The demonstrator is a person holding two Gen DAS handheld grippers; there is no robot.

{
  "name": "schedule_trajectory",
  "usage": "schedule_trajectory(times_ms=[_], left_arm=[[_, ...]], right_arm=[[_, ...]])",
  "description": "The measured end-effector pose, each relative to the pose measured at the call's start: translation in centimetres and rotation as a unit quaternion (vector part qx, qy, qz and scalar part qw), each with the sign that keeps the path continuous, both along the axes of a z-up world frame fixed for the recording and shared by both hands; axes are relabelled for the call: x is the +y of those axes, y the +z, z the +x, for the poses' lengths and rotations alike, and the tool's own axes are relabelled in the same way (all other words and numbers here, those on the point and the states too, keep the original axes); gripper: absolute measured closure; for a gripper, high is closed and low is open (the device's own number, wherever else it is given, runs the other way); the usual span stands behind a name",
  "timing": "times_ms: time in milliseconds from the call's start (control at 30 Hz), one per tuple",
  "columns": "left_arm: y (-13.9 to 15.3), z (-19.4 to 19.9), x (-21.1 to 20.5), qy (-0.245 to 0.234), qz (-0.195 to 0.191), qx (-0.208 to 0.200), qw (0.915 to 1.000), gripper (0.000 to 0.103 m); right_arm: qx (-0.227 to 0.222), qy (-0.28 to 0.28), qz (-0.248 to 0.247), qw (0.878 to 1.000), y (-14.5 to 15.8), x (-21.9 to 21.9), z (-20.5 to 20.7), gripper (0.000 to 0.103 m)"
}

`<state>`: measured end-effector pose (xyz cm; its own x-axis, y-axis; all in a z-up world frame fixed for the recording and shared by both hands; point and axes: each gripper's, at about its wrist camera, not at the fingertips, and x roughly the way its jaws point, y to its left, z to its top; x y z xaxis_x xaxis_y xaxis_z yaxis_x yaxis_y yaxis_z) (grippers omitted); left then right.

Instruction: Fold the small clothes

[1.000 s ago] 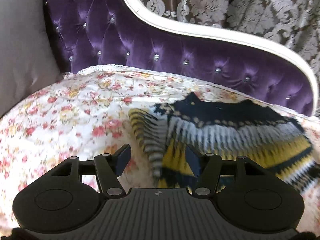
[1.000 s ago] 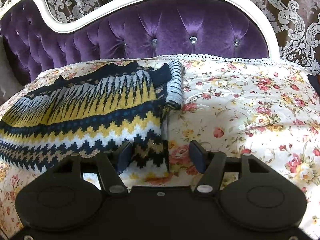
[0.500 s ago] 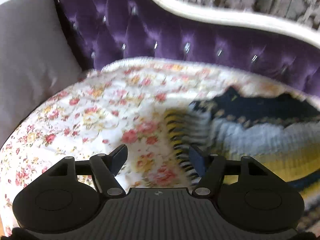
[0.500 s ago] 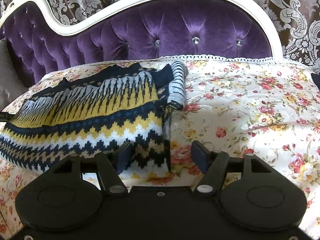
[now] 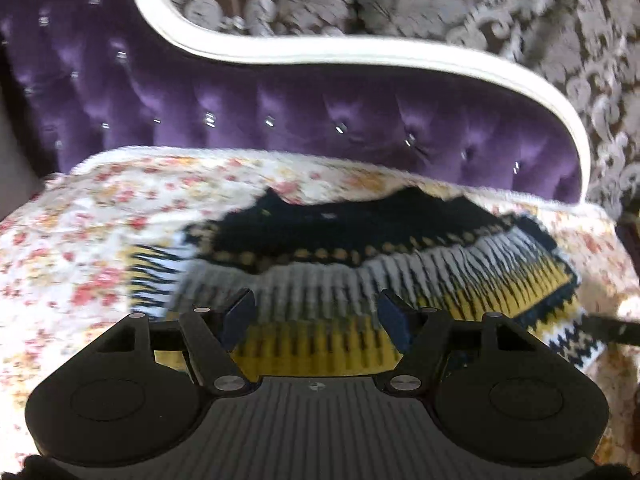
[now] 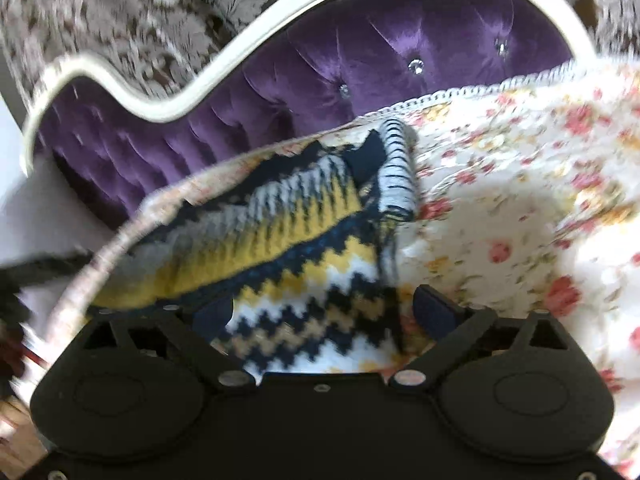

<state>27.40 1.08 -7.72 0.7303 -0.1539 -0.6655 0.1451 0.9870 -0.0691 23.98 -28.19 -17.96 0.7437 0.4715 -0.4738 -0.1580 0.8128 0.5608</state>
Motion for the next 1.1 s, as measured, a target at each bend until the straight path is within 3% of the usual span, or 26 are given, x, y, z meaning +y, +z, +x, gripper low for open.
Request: schedule_trajectory(times_ms=[167, 333, 467, 633, 1100], left_arm=[[-2.8, 2.3, -1.6, -0.007, 0.011, 0.046, 0.9989, 0.037], [-3.7, 4.0, -2.3, 0.001, 0.03, 0.047, 0.9984, 0.033], [-4.0, 5.4, -2.9, -0.004, 0.051, 0.053, 0.9973, 0.023], [-4.3, 6.8, -3.2, -0.001, 0.045, 0.068, 0.9967, 0.015], [-4.5, 6.5, -3.1, 0.002, 0.034, 0.061, 0.9975, 0.015]], right_arm=[[-0.01, 0.011, 0.071, 0.997, -0.8, -1.0, 1.2, 0.004], [-0.019, 0.039, 0.063, 0.997, -0.6, -0.6, 2.4, 0.0], [-0.026, 0.05, 0.055, 0.997, -0.6, -0.2, 3.0, 0.0], [-0.041, 0.051, 0.055, 0.996, -0.8, -0.2, 2.7, 0.0], [-0.055, 0.073, 0.107, 0.99, -1.0, 0.1, 6.0, 0.0]])
